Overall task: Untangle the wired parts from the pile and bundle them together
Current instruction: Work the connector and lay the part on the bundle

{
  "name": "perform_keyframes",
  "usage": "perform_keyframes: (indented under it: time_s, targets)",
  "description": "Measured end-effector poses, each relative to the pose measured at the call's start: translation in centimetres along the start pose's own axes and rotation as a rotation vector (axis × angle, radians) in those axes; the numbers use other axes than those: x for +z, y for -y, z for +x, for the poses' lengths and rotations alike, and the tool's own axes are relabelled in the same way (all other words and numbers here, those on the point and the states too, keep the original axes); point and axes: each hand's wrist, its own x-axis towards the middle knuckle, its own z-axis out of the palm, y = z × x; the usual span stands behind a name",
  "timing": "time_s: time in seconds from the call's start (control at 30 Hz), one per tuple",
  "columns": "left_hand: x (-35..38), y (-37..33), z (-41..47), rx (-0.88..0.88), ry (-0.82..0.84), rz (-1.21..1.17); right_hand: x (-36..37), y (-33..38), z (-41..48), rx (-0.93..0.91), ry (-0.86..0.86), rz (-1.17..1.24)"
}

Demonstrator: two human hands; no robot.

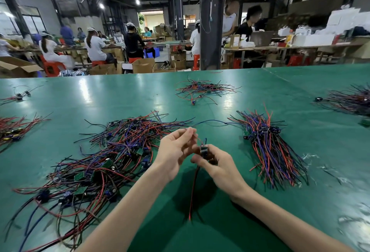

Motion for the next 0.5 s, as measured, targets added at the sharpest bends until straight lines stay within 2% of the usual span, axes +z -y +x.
perform_keyframes:
  time_s: [0.1, 0.17, 0.23, 0.33, 0.5]
  targets:
    - [-0.2, 0.9, 0.0, 0.111, -0.062, 0.363, -0.1, 0.4, 0.2, 0.048, -0.029, 0.212]
    - [-0.3, 1.0, -0.1, 0.055, -0.037, 0.436, -0.4, 0.8, 0.3, 0.066, -0.033, 0.279]
    - [-0.3, 0.9, -0.4, -0.050, 0.064, 0.438, -0.8, 1.1, 0.3, 0.101, -0.012, 0.314]
    - [-0.3, 1.2, -0.5, -0.107, 0.218, 0.375, -1.3, 1.4, 0.3, 0.190, 0.048, 0.358]
    - [-0.6, 1.6, 0.0, -0.197, 0.233, 0.169, -1.4, 1.4, 0.6, 0.314, 0.171, 0.407]
